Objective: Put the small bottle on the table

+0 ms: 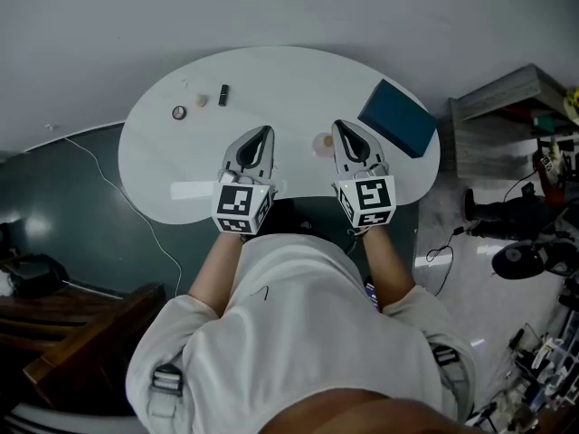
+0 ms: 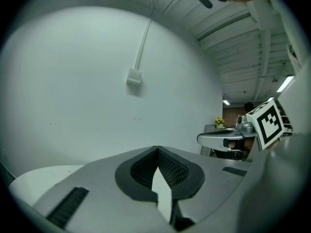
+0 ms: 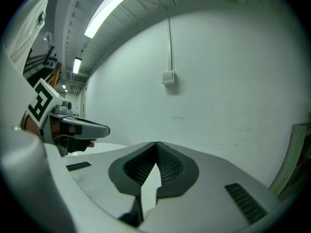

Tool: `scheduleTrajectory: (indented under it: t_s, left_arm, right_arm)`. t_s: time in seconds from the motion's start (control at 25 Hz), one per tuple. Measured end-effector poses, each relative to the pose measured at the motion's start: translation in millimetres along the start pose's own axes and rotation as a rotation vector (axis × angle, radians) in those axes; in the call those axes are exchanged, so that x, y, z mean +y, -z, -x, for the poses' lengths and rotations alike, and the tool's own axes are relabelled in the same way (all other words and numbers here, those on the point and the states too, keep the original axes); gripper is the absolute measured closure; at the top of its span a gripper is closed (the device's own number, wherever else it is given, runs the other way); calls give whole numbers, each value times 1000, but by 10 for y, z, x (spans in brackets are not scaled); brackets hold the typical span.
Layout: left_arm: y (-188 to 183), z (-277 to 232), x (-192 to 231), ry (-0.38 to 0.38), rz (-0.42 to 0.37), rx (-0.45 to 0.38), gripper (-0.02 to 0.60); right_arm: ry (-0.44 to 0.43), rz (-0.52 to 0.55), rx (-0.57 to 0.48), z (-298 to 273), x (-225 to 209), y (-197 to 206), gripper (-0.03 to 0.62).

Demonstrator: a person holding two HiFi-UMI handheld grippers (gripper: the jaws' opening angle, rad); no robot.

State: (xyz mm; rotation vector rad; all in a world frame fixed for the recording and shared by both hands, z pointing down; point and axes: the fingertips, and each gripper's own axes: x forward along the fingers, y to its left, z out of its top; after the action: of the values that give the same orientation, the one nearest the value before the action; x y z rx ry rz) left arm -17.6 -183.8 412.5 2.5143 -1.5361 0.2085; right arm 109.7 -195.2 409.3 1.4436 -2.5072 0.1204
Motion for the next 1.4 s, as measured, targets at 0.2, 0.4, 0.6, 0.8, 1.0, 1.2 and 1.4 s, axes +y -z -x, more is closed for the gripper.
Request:
scheduleTrajectory:
  t_s: [0.2, 0.4, 0.6, 0.8, 1.0, 1.2, 1.4]
  left_arm:
    - [-154, 23, 1, 8, 3, -34, 569]
    - [-224, 56, 12, 4, -13, -48, 569]
    - [-253, 77, 67, -6, -28, -53, 569]
    - [-255, 98, 85, -3, -28, -55, 569]
    - [-247, 55, 46, 3, -28, -53, 569]
    - [-207, 33, -2, 12, -34, -43, 569]
    - [-175, -2, -9, 11, -36, -34, 569]
  right_arm:
    - [16, 29, -34, 23, -9, -189, 597]
    - [29, 59, -44, 41, 15, -247, 597]
    - [39, 54, -44, 29, 6, -248, 597]
    - [51, 54, -42, 36, 3, -249, 597]
    - [58, 53, -31, 61, -57, -204, 597]
    - [66, 51, -20, 88, -88, -161, 597]
    - [74, 49, -11, 102, -144, -124, 597]
